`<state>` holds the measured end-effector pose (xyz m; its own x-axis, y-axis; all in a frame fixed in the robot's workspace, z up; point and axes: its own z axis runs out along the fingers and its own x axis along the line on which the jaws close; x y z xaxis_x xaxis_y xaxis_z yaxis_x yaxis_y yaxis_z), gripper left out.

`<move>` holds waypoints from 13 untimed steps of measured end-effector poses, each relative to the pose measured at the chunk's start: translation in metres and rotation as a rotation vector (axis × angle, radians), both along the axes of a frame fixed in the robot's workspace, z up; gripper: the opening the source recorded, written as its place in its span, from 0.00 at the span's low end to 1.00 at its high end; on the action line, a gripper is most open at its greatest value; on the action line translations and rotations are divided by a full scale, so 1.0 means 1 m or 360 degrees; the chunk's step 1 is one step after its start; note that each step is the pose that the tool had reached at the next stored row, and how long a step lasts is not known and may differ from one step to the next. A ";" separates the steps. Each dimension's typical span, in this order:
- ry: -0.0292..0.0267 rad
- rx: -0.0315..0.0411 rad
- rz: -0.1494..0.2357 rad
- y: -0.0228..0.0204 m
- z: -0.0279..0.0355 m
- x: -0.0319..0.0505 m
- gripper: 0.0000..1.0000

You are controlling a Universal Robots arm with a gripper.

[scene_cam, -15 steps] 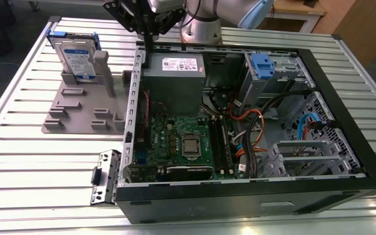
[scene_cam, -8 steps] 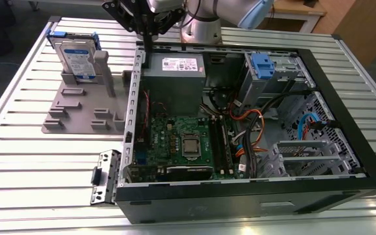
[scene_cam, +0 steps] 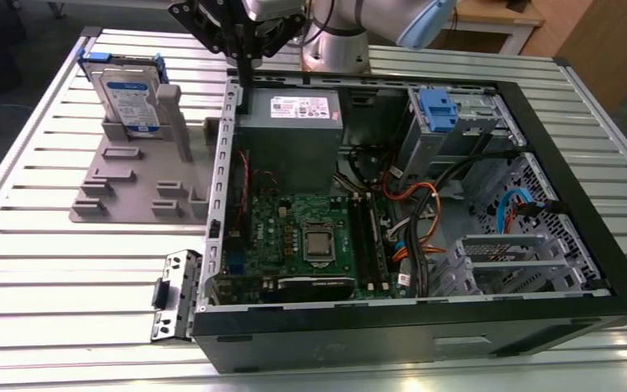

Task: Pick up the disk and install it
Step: 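Reach for the disk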

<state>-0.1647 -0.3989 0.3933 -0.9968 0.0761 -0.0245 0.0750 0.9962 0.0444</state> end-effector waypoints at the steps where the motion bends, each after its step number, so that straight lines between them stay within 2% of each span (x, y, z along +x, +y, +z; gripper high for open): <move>1: 0.00000 0.0000 0.0000 0.0000 0.0000 -0.0001 0.10; 6: 0.00001 0.0000 0.0000 0.0000 0.0001 -0.0025 0.10; 13: 0.00000 0.0000 0.0000 0.0000 0.0000 -0.0120 0.10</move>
